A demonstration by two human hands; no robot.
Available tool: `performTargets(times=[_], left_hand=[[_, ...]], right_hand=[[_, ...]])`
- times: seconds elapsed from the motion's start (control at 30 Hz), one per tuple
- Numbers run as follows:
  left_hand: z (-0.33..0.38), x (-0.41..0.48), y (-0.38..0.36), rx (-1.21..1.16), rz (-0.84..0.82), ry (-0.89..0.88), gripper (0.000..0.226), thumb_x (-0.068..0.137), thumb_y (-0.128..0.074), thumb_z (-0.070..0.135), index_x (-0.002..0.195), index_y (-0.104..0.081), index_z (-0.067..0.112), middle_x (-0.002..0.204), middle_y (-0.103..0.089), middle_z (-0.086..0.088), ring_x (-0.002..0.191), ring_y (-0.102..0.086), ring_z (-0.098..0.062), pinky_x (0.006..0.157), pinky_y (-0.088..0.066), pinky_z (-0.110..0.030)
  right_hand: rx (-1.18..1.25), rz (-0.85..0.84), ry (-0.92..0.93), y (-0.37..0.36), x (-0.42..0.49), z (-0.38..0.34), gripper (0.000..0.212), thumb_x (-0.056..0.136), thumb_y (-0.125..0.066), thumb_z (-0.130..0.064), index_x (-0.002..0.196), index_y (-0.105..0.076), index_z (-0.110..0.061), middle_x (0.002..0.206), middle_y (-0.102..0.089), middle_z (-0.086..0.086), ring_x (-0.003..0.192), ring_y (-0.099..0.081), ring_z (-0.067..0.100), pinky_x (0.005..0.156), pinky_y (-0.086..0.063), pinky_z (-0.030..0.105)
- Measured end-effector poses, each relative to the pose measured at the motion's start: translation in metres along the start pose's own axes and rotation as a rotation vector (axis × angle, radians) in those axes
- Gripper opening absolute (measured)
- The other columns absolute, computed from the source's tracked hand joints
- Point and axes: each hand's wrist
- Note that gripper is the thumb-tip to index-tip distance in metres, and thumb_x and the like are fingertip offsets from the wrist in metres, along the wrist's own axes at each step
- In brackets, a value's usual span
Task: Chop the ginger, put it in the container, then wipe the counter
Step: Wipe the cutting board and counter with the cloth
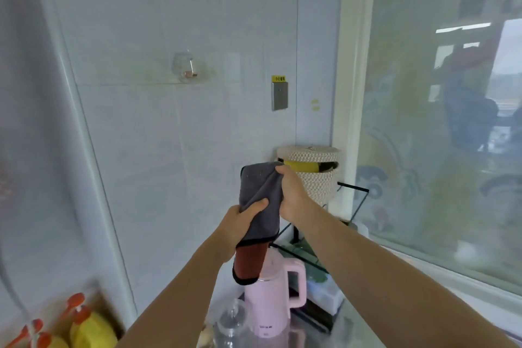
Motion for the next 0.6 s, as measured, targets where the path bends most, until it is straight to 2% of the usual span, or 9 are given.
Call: performTargets(times=[0.1,0.2,0.27,0.37,0.4,0.43,0.5,0.53,0.6], left_hand=[[-0.046,-0.024,-0.044,0.017,-0.057,0.094,0.042,0.081,-0.071,0.041,0.108,-0.065,0.009,0.102,-0.071,-0.009,0.094,-0.067,-0.026,0.086,-0.054,-0.036],[-0.086,-0.063,-0.090,0.066,-0.158,0.177,0.044,0.081,-0.071,0.043,0.111,-0.065,0.011,0.104,-0.071,-0.004,0.097,-0.065,-0.024,0.090,-0.053,-0.038],[-0.106,-0.096,-0.123,0.051,-0.241,0.229,0.039,0.083,-0.069,0.043,0.108,-0.066,0.013,0.103,-0.071,-0.002,0.096,-0.066,-0.021,0.087,-0.054,-0.035],[-0.133,-0.150,-0.169,-0.026,-0.335,0.334,0.024,0.089,-0.064,0.038,0.096,-0.067,0.014,0.100,-0.071,-0.005,0.096,-0.066,-0.022,0.087,-0.052,-0.035],[-0.143,-0.167,-0.182,-0.034,-0.363,0.368,0.022,0.090,-0.063,0.036,0.091,-0.068,0.015,0.093,-0.071,-0.004,0.091,-0.066,-0.020,0.085,-0.052,-0.035],[-0.156,-0.182,-0.195,-0.013,-0.389,0.375,0.022,0.092,-0.061,0.033,0.082,-0.067,0.015,0.083,-0.069,-0.002,0.080,-0.065,-0.017,0.077,-0.051,-0.033],[-0.178,-0.212,-0.217,0.090,-0.439,0.366,0.029,0.094,-0.056,0.026,0.068,-0.055,0.014,0.062,-0.054,0.000,0.056,-0.050,-0.013,0.057,-0.039,-0.025],[-0.190,-0.225,-0.225,0.146,-0.468,0.359,0.029,0.095,-0.055,0.024,0.068,-0.052,0.014,0.058,-0.049,0.000,0.053,-0.045,-0.013,0.053,-0.034,-0.024],[-0.208,-0.252,-0.241,0.255,-0.525,0.329,0.028,0.097,-0.053,0.023,0.072,-0.055,0.011,0.056,-0.054,0.000,0.055,-0.047,-0.018,0.052,-0.034,-0.026]], right_hand=[[-0.026,0.117,-0.099,0.065,-0.038,0.027,0.024,0.094,-0.053,-0.031,0.089,-0.060,-0.010,0.089,-0.062,0.012,0.080,-0.059,0.026,0.086,-0.049,0.042],[-0.076,0.206,-0.156,0.130,-0.087,0.042,0.020,0.096,-0.052,-0.028,0.089,-0.059,-0.010,0.088,-0.063,0.011,0.080,-0.060,0.024,0.073,-0.051,0.037],[-0.119,0.275,-0.165,0.170,-0.124,0.048,0.021,0.097,-0.051,-0.025,0.087,-0.060,-0.009,0.085,-0.063,0.010,0.078,-0.060,0.023,0.065,-0.050,0.034],[-0.145,0.344,-0.187,0.229,-0.183,0.058,0.020,0.098,-0.050,-0.023,0.089,-0.061,-0.009,0.088,-0.063,0.011,0.079,-0.060,0.023,0.066,-0.050,0.033],[-0.149,0.362,-0.187,0.249,-0.204,0.061,0.020,0.099,-0.049,-0.021,0.089,-0.061,-0.008,0.088,-0.063,0.011,0.079,-0.060,0.023,0.066,-0.050,0.032],[-0.159,0.390,-0.185,0.269,-0.224,0.064,0.021,0.099,-0.048,-0.019,0.088,-0.061,-0.006,0.086,-0.062,0.011,0.077,-0.059,0.023,0.066,-0.050,0.032],[-0.175,0.449,-0.201,0.307,-0.264,0.071,0.020,0.099,-0.048,-0.018,0.091,-0.060,-0.003,0.085,-0.062,0.012,0.076,-0.059,0.023,0.065,-0.049,0.032],[-0.189,0.464,-0.225,0.323,-0.285,0.074,0.020,0.099,-0.048,-0.018,0.091,-0.060,-0.003,0.086,-0.061,0.011,0.076,-0.058,0.022,0.065,-0.049,0.033],[-0.233,0.458,-0.292,0.354,-0.324,0.084,0.020,0.100,-0.047,-0.018,0.098,-0.058,-0.002,0.089,-0.061,0.011,0.079,-0.058,0.021,0.071,-0.049,0.034]])
Point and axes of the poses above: each hand's wrist, its own x-axis towards the middle knuckle, its own y-axis out of the back of the hand, z = x × y
